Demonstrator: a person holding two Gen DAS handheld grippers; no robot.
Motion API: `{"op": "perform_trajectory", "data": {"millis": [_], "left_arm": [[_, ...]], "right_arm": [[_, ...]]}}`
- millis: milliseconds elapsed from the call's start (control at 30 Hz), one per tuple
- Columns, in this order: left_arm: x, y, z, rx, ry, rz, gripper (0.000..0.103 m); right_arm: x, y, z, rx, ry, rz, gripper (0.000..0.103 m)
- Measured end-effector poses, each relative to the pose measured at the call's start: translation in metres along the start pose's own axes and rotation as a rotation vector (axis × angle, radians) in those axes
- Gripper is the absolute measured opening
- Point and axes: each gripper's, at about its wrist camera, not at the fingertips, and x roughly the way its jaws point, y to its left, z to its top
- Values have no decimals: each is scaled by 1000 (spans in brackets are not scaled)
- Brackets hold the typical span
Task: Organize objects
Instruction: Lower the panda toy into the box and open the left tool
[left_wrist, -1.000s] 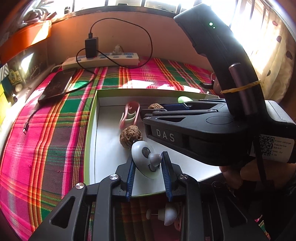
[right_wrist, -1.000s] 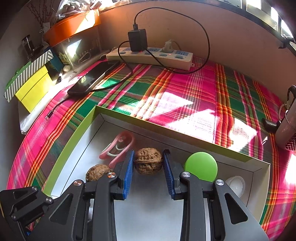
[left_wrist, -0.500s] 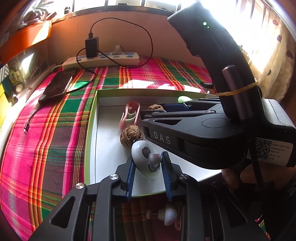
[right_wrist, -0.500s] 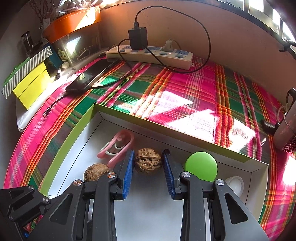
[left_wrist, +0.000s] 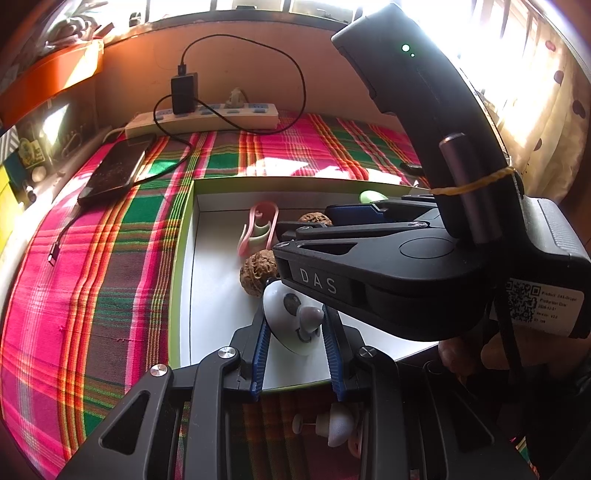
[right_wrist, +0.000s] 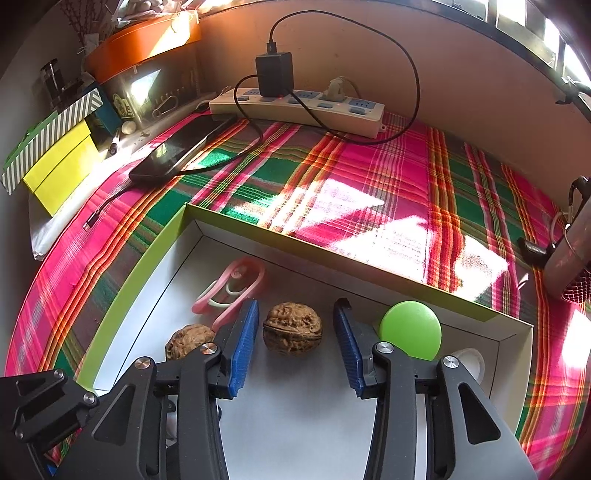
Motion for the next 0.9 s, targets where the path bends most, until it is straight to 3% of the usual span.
{"op": "perform_trajectory", "data": {"millis": [900], "left_arm": [[-19, 3, -5, -19, -20, -9, 31]], "right_arm": [[-24, 2, -3, 31, -42, -11, 44]]}}
